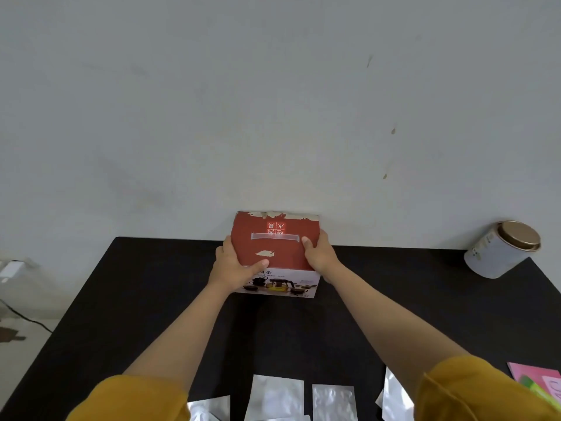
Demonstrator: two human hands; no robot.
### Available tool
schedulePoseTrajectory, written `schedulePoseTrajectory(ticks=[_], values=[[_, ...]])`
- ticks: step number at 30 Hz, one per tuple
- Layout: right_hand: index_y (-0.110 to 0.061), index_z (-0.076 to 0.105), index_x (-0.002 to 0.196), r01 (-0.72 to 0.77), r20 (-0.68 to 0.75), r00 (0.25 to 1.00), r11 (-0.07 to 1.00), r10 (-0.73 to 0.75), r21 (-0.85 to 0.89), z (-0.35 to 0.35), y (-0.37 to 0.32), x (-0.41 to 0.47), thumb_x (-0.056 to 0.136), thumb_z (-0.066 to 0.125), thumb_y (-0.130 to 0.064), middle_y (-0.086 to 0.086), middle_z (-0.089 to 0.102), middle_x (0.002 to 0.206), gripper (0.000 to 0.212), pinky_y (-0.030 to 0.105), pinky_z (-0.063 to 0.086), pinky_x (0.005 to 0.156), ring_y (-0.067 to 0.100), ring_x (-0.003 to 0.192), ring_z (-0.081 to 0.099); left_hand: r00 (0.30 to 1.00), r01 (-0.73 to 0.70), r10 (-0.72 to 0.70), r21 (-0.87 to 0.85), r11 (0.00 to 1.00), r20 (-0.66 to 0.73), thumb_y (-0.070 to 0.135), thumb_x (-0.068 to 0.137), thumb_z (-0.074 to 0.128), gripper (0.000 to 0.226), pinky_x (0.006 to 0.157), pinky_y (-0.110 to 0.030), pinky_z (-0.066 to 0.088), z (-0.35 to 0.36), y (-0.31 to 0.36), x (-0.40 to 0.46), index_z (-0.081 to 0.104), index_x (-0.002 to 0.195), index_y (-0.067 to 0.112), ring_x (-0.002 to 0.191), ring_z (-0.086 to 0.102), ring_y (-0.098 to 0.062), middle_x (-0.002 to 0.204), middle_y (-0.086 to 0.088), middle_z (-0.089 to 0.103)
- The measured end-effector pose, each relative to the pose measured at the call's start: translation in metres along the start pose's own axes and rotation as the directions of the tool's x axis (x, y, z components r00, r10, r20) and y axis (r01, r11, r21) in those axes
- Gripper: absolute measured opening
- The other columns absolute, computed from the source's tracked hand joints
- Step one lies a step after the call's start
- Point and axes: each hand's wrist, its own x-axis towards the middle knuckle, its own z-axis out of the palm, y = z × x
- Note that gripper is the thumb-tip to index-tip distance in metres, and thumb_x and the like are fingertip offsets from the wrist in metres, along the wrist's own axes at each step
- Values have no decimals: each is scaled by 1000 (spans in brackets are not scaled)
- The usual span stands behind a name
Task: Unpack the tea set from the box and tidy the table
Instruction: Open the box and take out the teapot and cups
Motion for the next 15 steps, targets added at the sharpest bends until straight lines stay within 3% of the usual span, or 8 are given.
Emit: schedulePoseTrajectory(ticks=[2,4,6,8,11,13,15], values=[[-14,14,149,15,23,1000,999,-14,-35,-4,4,-2,98,52,-28,9,46,142,66,38,46,99,28,124,50,998,3,-5,38,999,56,76,47,75,126,102,-49,45,-10,-3,1,18,147,25,123,46,-24,135,-6,36],[-17,-8,152,-7,73,997,995,14,-96,-11,7,-5,92,62,-28,9,44,145,92,40,45,101,29,127,49,994,-6,-4,93,996,109,77,48,75,129,106,-50,40,-20,-6,2,12,149,29,130,39,-27,139,-7,34],[-19,-24,148,-30,124,991,985,52,-172,-18,8,-11,87,69,-29,9,40,147,112,39,40,105,28,132,44,989,6,-27,142,990,143,65,60,77,125,111,-51,32,-24,-5,-2,3,152,27,136,28,-31,144,-12,24],[-21,-29,146,-44,136,987,960,84,-276,-22,8,-16,83,73,-33,14,30,152,120,42,35,110,31,136,37,991,57,-71,126,990,114,59,64,78,125,112,-50,30,-23,-4,-7,-2,152,19,137,27,-34,144,-16,21],[-27,-14,150,12,109,993,858,51,-513,-22,10,-16,77,72,-50,17,10,155,115,55,24,114,36,141,26,986,167,-167,-42,985,-2,55,67,78,119,108,-49,38,-8,0,-22,7,148,4,131,41,-34,144,-19,35],[-26,9,149,84,145,989,851,-10,-519,-24,11,-16,75,72,-54,14,15,152,100,56,28,112,35,138,31,968,215,-229,-140,967,-100,41,80,71,92,105,-44,42,15,9,-40,18,143,0,125,50,-32,137,-15,49],[-24,23,143,104,123,991,878,-52,-467,-29,13,-20,68,75,-58,10,27,144,97,53,34,109,32,132,39,950,278,-302,-223,934,-79,37,85,68,85,101,-36,41,41,23,-59,20,144,1,123,52,-28,133,-8,53]])
